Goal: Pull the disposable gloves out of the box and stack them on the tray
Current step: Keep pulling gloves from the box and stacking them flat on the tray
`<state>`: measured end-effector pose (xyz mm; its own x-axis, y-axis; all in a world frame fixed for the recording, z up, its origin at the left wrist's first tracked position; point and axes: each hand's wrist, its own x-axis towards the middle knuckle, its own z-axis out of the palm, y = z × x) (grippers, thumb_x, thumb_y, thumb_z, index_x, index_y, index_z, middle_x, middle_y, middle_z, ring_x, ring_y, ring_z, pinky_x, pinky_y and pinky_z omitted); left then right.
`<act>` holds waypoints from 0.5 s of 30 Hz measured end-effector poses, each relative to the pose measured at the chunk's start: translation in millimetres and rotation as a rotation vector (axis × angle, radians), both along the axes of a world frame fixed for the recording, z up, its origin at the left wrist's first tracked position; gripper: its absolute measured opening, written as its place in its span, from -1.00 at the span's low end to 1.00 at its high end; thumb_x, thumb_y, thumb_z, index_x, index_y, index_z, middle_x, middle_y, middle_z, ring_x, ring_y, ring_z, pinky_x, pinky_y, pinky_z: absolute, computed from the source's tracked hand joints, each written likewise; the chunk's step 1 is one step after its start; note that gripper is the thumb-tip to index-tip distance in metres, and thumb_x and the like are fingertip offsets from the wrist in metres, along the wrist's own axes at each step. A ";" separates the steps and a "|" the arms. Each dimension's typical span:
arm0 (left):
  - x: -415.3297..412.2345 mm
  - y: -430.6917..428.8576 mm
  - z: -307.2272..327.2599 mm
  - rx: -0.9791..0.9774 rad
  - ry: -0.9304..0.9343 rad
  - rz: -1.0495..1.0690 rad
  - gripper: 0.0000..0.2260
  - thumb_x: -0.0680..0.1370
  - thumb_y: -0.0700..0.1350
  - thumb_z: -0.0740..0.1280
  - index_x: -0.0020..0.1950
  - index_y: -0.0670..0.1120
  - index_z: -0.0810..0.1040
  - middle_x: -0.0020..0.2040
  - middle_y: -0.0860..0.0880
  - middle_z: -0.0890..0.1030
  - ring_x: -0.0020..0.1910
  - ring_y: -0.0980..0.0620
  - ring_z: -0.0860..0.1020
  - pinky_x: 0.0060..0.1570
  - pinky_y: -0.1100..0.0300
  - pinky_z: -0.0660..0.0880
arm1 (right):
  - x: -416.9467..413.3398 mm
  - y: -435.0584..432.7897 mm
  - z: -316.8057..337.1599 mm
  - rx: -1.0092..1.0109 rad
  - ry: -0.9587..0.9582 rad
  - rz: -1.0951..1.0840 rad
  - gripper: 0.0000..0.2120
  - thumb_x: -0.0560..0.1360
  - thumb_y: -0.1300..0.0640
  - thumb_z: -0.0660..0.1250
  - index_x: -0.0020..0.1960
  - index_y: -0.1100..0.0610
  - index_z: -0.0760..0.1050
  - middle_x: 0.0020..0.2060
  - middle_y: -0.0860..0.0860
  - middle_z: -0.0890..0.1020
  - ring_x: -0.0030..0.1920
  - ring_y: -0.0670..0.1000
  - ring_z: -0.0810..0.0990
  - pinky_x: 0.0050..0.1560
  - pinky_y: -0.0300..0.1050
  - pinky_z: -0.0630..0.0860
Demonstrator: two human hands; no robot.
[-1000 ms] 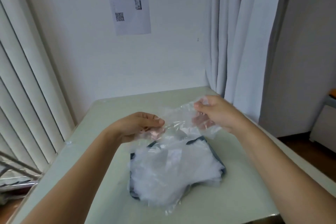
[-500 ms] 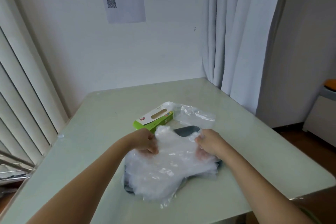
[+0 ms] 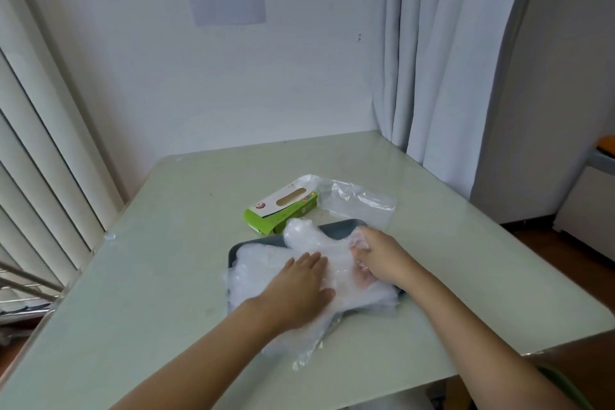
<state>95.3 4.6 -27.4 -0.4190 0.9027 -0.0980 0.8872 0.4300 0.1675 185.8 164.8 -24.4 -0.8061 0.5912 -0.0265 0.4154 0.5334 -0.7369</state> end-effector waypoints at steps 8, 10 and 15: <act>-8.7 -6.0 -21.6 -0.094 -0.044 -0.006 -0.46 0.66 0.17 -0.11 0.58 0.05 -0.21 0.58 0.06 -0.24 0.55 -0.01 -0.25 0.45 -0.21 -0.27 | 17.9 7.9 1.7 0.002 0.157 0.026 -0.59 0.50 0.39 0.09 0.06 -0.07 0.49 -0.02 0.05 0.62 -0.01 0.05 0.61 -0.25 -0.08 0.59; -9.3 -5.4 -22.0 -0.106 -0.055 -0.001 -0.46 0.65 0.18 -0.12 0.58 0.07 -0.22 0.57 0.07 -0.26 0.55 -0.02 -0.27 0.45 -0.26 -0.27 | 17.3 10.2 7.3 0.178 0.121 -0.127 -0.67 0.53 0.34 0.13 0.16 0.02 0.47 0.06 0.10 0.61 0.03 0.13 0.58 -0.01 -0.04 0.54; -6.9 -5.1 -19.2 -0.110 -0.075 0.011 -0.43 0.66 0.17 -0.11 0.58 0.02 -0.25 0.57 0.05 -0.26 0.55 -0.03 -0.27 0.44 -0.27 -0.27 | -1.1 -34.8 23.1 0.353 0.329 -0.055 -0.69 0.56 0.33 0.18 0.27 0.21 0.48 0.22 0.08 0.55 0.23 0.08 0.51 0.13 -0.35 0.26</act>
